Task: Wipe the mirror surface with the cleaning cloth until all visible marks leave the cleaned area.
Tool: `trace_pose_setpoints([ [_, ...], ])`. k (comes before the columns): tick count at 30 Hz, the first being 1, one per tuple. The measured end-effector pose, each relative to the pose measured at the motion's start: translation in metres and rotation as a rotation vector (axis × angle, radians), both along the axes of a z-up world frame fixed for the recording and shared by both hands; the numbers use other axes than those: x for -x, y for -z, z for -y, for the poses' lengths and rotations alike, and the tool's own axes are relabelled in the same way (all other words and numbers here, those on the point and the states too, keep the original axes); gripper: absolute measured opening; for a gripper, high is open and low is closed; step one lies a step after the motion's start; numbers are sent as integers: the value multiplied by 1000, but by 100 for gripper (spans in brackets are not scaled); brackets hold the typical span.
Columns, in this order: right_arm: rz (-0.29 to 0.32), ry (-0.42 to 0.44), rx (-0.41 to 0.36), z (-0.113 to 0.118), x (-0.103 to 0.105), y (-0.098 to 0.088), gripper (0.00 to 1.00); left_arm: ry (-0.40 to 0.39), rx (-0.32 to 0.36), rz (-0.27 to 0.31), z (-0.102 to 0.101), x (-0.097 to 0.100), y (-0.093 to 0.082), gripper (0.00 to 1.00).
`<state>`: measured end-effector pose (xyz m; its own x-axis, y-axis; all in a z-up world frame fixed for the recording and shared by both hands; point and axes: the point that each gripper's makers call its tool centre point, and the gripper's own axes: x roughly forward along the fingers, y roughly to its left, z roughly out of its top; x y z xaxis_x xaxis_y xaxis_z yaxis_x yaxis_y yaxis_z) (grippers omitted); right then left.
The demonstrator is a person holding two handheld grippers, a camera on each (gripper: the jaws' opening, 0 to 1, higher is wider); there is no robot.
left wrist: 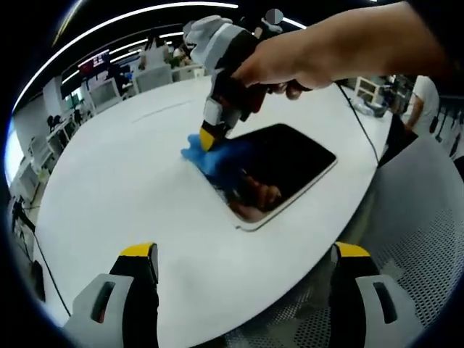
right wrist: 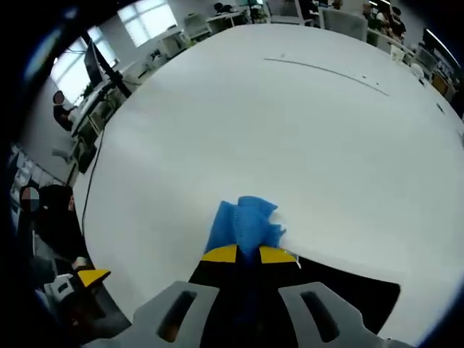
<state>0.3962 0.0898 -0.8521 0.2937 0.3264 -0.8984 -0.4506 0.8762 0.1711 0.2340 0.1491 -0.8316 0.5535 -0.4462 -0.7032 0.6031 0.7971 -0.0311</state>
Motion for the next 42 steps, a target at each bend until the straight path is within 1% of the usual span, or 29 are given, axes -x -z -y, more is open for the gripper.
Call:
trace_pose_setpoints([
  [2, 0, 3, 3, 2, 0, 0, 3, -11, 17, 0, 0, -1, -1, 100],
  [6, 0, 2, 10, 5, -1, 1, 3, -11, 23, 9, 2, -3, -2, 100],
  [12, 2, -3, 17, 9, -1, 1, 3, -1, 5, -9, 0, 1, 3, 100],
  [14, 0, 0, 20, 12, -2, 1, 3, 1, 2, -7, 0, 1, 2, 100],
  [17, -4, 5, 24, 16, -1, 1, 3, 15, -19, -14, 0, 4, 3, 100],
  [25, -7, 11, 32, 24, -3, 3, 3, 13, -24, -13, -1, 4, 2, 100],
  [35, -7, 15, 38, 30, 0, 1, 3, -12, -6, 9, -1, -1, -1, 100],
  [42, -8, 25, 41, 37, 1, 0, 3, -24, 15, 8, -1, -1, -1, 99],
])
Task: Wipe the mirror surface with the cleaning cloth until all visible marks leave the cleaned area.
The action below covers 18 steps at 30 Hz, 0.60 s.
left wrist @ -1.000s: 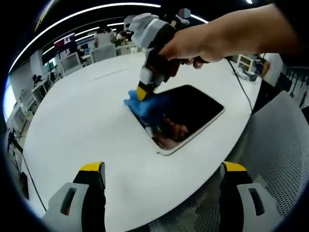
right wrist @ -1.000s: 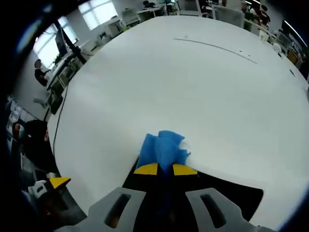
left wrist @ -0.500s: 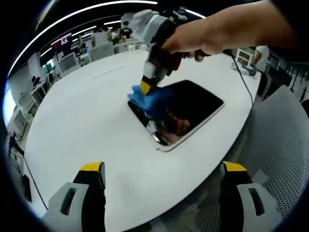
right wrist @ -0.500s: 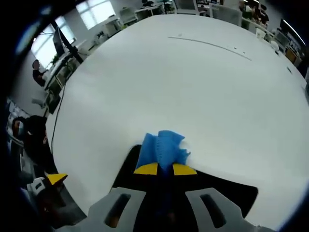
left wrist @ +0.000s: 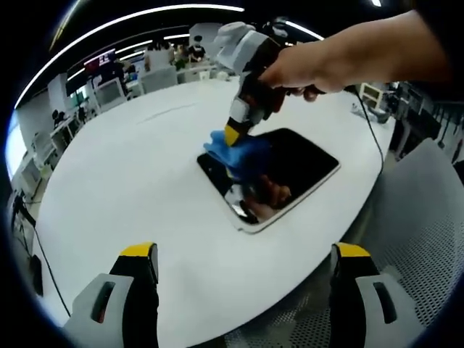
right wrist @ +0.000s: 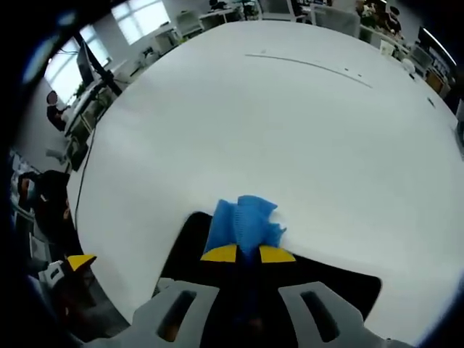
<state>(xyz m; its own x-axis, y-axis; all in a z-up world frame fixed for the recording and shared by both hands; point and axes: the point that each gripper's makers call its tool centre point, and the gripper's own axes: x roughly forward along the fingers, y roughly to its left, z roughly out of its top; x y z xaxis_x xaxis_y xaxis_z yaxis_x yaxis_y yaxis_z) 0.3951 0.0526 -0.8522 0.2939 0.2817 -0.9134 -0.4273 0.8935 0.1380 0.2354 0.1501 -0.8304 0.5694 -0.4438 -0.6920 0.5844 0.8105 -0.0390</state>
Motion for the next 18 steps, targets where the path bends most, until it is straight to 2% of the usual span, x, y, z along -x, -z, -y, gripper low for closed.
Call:
trace_pose_setpoints([
  [18, -1, 23, 13, 12, 1, 0, 3, -19, 18, 15, -1, -5, -2, 99],
])
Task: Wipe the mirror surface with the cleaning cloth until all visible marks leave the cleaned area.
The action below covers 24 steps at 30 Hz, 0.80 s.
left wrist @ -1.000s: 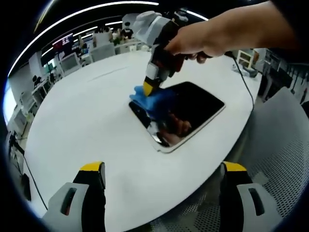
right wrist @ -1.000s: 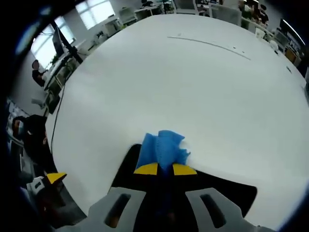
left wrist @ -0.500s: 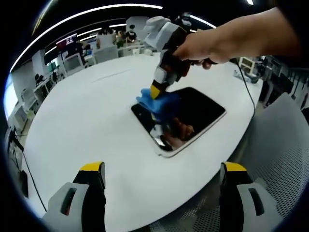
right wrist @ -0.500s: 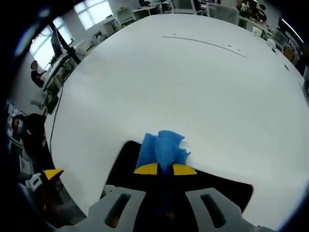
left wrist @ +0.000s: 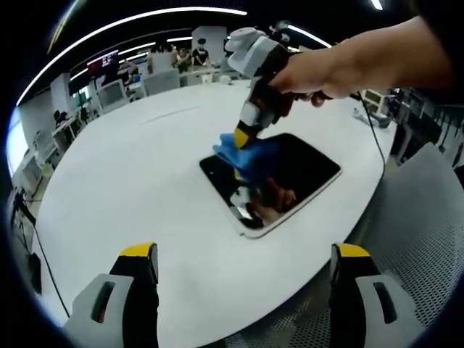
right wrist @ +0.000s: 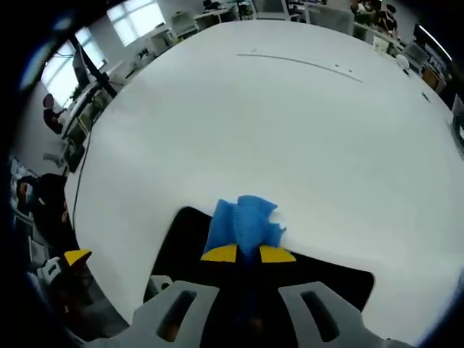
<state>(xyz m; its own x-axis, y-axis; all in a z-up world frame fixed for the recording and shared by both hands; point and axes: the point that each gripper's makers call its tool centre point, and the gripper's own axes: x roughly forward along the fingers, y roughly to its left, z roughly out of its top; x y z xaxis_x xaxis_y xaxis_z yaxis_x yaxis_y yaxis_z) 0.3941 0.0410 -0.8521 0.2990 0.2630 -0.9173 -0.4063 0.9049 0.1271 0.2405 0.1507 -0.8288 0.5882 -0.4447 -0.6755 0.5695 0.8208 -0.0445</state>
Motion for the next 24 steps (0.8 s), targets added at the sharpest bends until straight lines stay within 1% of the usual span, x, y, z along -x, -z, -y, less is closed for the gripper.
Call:
trace_pose_setpoints([
  [7, 1, 14, 4, 0, 2, 1, 3, 6, -6, 3, 1, -1, -1, 99],
  [10, -3, 38, 1, 1, 2, 2, 3, 2, -1, 1, 1, -1, -1, 99],
  [14, -6, 44, 2, 1, 4, 3, 3, -1, 5, 5, 1, -2, -1, 99],
  [24, -10, 45, 0, 1, 16, 3, 3, -10, 9, 2, 1, -2, -1, 99],
])
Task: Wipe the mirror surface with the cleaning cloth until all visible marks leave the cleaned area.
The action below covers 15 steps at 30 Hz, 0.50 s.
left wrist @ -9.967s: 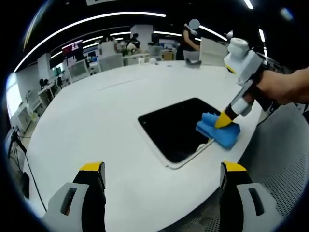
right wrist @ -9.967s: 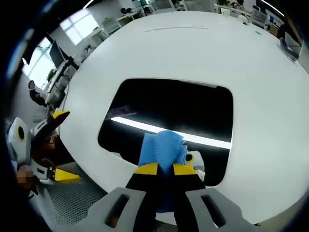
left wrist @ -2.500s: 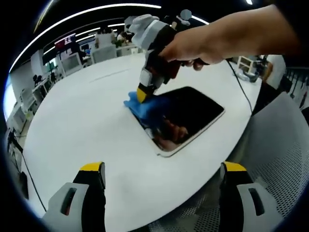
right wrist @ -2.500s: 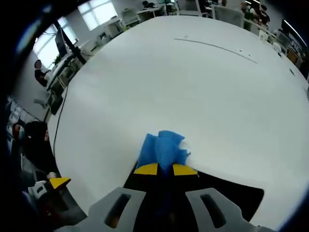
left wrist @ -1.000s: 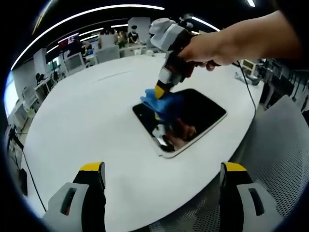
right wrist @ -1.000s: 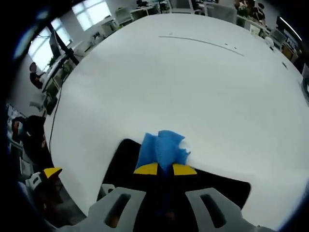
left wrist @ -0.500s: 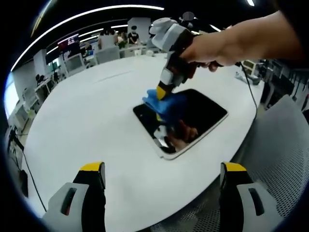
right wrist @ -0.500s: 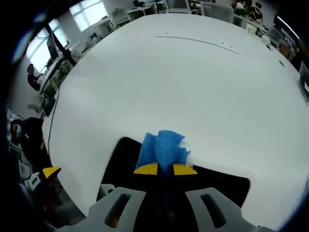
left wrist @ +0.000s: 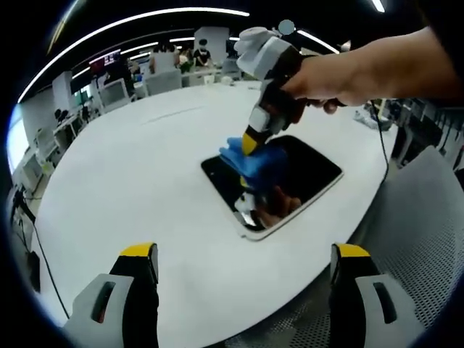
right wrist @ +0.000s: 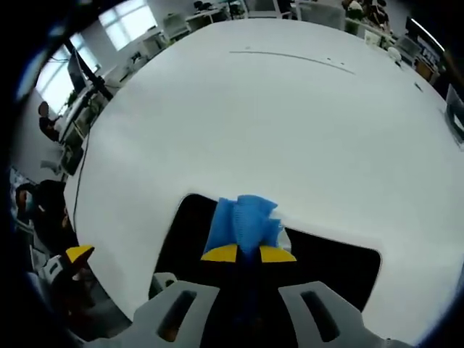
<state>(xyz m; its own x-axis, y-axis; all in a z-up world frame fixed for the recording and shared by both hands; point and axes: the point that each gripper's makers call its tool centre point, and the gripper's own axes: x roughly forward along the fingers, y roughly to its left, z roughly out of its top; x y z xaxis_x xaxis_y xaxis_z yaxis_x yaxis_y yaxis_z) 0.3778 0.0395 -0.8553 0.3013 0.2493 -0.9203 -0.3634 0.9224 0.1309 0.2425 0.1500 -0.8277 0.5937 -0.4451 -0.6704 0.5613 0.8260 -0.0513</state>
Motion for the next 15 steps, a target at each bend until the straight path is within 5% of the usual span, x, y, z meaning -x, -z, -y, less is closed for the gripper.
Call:
trace_pose_setpoints([
  [15, -13, 8, -15, -4, 21, -1, 3, 0, -3, 2, -1, 1, -3, 99],
])
